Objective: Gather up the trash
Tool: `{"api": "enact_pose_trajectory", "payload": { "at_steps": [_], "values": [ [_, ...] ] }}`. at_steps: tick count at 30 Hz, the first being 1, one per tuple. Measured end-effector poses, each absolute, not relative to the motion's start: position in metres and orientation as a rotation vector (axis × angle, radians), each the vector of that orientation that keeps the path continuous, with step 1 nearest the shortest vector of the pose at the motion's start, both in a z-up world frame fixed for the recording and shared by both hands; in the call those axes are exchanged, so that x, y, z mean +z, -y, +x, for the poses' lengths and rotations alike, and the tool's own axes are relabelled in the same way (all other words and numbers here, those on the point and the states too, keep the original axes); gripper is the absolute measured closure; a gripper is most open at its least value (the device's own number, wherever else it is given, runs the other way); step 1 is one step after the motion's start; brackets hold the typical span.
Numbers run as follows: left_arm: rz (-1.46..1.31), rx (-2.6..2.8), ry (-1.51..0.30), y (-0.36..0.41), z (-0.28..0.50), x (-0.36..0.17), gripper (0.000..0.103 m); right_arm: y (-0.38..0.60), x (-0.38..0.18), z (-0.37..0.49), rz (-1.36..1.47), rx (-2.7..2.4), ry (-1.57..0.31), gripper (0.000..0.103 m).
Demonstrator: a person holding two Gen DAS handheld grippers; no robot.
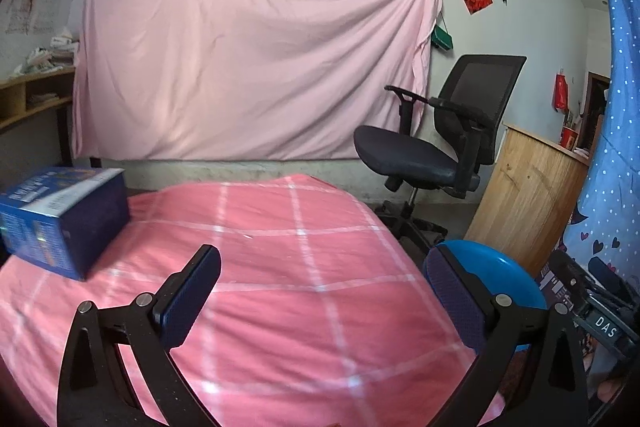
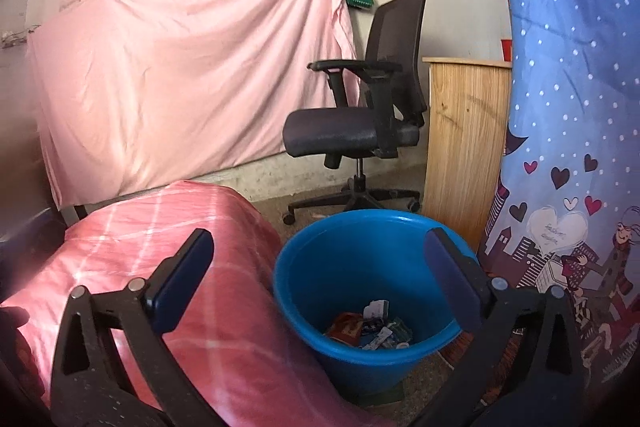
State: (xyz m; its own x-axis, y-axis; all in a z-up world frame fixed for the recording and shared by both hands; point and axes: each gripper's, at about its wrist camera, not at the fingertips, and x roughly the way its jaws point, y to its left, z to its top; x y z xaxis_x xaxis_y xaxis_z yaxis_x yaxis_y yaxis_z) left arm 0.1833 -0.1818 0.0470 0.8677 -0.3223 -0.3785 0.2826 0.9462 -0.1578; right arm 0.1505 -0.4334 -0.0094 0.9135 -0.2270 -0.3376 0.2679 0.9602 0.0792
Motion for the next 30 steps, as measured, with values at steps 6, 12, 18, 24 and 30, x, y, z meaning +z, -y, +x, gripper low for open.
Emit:
{"api": "enact_pose_trajectory", "payload": {
  "at_steps": [6, 12, 18, 24, 30],
  "values": [
    [-0.096, -0.299, -0.387, 0.152, 0.156, 0.051, 0.002, 0.408, -0.004, 0.122, 0.131, -0.247, -0.304, 0.000],
    [-0.092, -0.275, -0.370, 0.124, 0.127, 0.051, 0.002, 0.380, 0.001, 0.094, 0.110, -0.231, -0.270, 0.000],
    [-0.091, -0.246, -0.356, 0.095, 0.097, 0.048, 0.002, 0.353, 0.005, 0.067, 0.089, -0.193, -0.234, 0.000],
    [-0.086, -0.226, -0.345, 0.068, 0.064, 0.045, 0.002, 0.325, 0.006, 0.043, 0.080, -0.173, -0.228, 0.000],
    [-0.093, -0.211, -0.346, 0.046, 0.039, 0.040, 0.002, 0.300, 0.003, 0.022, 0.076, -0.172, -0.251, 0.000]
  ]
}}
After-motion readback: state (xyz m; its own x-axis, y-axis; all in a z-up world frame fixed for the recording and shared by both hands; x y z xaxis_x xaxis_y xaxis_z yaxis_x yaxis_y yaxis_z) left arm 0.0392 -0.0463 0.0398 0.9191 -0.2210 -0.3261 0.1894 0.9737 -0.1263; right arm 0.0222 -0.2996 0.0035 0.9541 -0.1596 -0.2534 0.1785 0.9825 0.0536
